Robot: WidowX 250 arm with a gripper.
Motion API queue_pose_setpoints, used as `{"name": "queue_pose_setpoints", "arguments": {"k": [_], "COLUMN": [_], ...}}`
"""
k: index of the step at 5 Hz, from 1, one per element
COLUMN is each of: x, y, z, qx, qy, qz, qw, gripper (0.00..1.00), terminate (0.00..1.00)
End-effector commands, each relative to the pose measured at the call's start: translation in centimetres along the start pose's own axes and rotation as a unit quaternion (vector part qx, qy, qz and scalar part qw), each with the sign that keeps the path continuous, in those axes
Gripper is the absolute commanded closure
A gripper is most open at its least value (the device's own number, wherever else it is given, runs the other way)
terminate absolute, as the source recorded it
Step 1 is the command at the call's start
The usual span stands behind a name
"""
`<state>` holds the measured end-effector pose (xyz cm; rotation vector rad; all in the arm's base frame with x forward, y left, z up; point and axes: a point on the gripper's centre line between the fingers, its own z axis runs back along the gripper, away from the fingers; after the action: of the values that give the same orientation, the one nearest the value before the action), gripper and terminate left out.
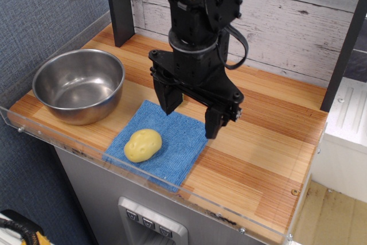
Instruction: Pick up the green-handled spatula from the right side of the blue cloth, and place it on the cutting board directly above the blue cloth.
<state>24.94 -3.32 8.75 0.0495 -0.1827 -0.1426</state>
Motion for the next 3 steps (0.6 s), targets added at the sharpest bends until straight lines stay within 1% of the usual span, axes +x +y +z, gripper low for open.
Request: {"name": "queue_pose_setpoints", "arguments": {"k": [1,2,3], "x": [-1.28,-1.36,-1.36], "y": [0.24,0.17,0.17], "z": [0.21,0.27,0.27], "qx": [-0.024,-0.015,-0.015], "qy": [-0.013,-0.002,-0.002], "qz": [-0.006,-0.021,-0.021], "qw": [0.9996,0.9997,0.9997], "gripper": [0.00,0.00,0.00], "terminate": [0.00,0.00,0.00]}}
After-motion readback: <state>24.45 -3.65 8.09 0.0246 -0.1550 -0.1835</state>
